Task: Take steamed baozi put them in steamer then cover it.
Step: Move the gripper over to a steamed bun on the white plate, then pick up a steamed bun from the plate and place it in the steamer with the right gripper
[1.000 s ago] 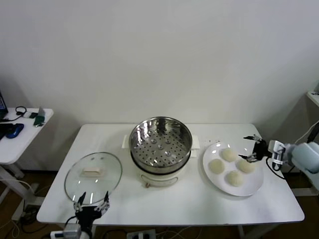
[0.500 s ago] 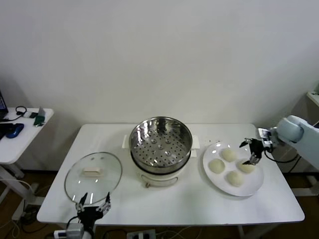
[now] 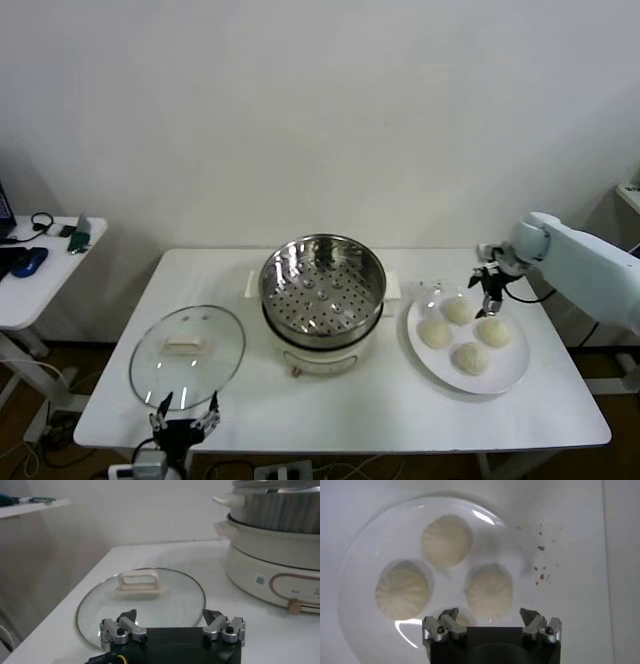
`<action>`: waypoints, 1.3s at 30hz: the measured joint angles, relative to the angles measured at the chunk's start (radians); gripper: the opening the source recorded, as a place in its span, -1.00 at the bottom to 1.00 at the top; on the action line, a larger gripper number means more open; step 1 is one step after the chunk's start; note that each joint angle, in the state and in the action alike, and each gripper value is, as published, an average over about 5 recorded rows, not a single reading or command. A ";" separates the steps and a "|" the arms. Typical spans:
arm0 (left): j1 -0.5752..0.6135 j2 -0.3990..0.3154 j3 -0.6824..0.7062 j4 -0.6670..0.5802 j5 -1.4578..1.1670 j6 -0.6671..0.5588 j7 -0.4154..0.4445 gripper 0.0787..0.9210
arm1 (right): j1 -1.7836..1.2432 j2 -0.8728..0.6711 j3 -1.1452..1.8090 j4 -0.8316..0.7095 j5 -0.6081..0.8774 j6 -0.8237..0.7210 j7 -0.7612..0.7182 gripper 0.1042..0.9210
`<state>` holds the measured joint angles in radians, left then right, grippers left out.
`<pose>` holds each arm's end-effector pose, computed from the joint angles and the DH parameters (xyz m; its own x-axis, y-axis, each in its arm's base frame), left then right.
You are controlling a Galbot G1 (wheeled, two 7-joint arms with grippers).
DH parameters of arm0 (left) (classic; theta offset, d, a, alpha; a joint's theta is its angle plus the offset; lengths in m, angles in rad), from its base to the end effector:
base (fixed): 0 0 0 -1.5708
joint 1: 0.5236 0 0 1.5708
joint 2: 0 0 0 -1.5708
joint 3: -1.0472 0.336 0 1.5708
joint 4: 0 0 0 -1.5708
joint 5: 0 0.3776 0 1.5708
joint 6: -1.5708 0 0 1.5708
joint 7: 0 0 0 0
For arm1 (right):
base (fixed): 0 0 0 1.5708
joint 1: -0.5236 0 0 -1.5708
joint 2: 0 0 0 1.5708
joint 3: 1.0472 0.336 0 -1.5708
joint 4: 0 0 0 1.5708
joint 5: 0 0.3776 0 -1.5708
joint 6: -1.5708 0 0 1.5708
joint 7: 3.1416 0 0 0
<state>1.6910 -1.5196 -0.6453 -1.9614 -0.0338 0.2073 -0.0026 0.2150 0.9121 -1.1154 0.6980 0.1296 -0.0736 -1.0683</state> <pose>0.1633 0.0522 -0.3598 -0.8938 -0.1056 0.4358 -0.0774 0.9936 0.0820 0.6073 -0.1913 -0.2110 -0.1468 -0.0492 0.9879 -0.9874 0.0673 -0.1433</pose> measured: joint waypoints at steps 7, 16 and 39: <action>0.000 0.000 0.002 0.016 0.010 -0.009 -0.001 0.77 | -0.027 0.069 0.028 -0.093 -0.028 0.007 -0.008 0.76; 0.002 0.004 -0.004 0.029 0.015 -0.013 -0.004 0.77 | -0.045 0.104 0.052 -0.154 -0.047 0.016 -0.019 0.64; 0.005 0.001 0.009 0.031 0.030 -0.013 -0.008 0.77 | 0.141 0.093 -0.087 -0.040 0.032 0.105 -0.049 0.41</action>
<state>1.6956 -1.5181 -0.6368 -1.9300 -0.0034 0.1945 -0.0111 0.3557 1.0051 -1.2029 0.6578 0.1611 0.0309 -1.1176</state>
